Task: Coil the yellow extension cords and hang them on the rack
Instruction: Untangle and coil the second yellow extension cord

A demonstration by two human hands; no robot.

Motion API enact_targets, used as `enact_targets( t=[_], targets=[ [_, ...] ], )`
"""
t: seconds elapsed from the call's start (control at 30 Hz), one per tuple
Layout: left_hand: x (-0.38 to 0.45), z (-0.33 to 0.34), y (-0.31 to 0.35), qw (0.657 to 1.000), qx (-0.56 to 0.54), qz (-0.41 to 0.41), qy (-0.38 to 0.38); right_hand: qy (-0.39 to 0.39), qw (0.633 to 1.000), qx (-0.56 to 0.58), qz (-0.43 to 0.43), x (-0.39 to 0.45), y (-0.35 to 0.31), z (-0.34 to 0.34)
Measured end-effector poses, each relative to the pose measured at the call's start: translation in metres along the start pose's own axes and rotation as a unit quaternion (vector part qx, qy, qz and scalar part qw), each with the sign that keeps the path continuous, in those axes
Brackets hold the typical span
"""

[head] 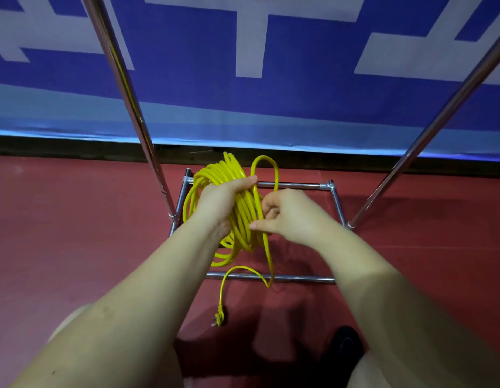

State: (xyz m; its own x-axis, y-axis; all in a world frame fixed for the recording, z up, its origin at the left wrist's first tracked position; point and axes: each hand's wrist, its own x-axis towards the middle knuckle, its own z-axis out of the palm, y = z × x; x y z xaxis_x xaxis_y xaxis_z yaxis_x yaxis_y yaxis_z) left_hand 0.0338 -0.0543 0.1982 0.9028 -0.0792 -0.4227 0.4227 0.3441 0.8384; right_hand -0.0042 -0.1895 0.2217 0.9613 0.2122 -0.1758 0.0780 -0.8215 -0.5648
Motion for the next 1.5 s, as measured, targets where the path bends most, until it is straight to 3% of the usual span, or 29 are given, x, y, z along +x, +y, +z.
enact_targets(
  t=[0.17, 0.3, 0.37, 0.47, 0.53, 0.6, 0.7, 0.9, 1.13, 1.27, 1.5],
  targets=[
    [0.006, -0.012, 0.011, 0.999, -0.036, -0.028, 0.013, -0.015, 0.992, 0.124, -0.03, -0.001, 0.0, -0.005],
    [0.015, -0.026, 0.021, 0.996, -0.062, -0.022, 0.053, -0.139, 0.99, 0.02, -0.001, -0.006, 0.013, -0.003],
    [0.017, -0.028, 0.023, 0.996, -0.068, -0.014, 0.063, -0.15, 0.989, -0.005, 0.0, -0.007, 0.016, -0.006],
    [0.018, -0.03, 0.025, 0.995, -0.081, -0.014, 0.055, -0.065, 0.998, 0.02, -0.008, -0.005, 0.02, -0.015],
    [0.018, -0.03, 0.025, 0.996, -0.079, -0.018, 0.045, 0.028, 0.994, 0.102, 0.015, -0.002, 0.023, -0.021],
    [0.017, -0.028, 0.024, 0.997, -0.067, -0.021, 0.045, 0.097, 0.971, 0.213, 0.044, -0.001, 0.023, -0.026],
    [0.013, -0.025, 0.021, 0.999, -0.03, -0.035, 0.012, 0.133, 0.922, 0.354, 0.089, -0.001, 0.016, -0.032],
    [0.002, -0.022, 0.026, 0.993, 0.013, -0.049, -0.111, 0.121, 0.862, 0.469, 0.149, 0.002, 0.011, -0.035],
    [-0.012, -0.012, 0.018, 0.979, 0.067, -0.037, -0.19, 0.084, 0.768, 0.61, 0.175, 0.01, 0.006, -0.036],
    [-0.014, -0.003, 0.005, 0.968, 0.124, -0.023, -0.216, 0.067, 0.76, 0.619, 0.186, 0.015, 0.004, -0.029],
    [-0.015, 0.006, -0.002, 0.964, 0.19, -0.001, -0.187, 0.076, 0.774, 0.596, 0.199, 0.018, 0.009, -0.025]
  ],
)
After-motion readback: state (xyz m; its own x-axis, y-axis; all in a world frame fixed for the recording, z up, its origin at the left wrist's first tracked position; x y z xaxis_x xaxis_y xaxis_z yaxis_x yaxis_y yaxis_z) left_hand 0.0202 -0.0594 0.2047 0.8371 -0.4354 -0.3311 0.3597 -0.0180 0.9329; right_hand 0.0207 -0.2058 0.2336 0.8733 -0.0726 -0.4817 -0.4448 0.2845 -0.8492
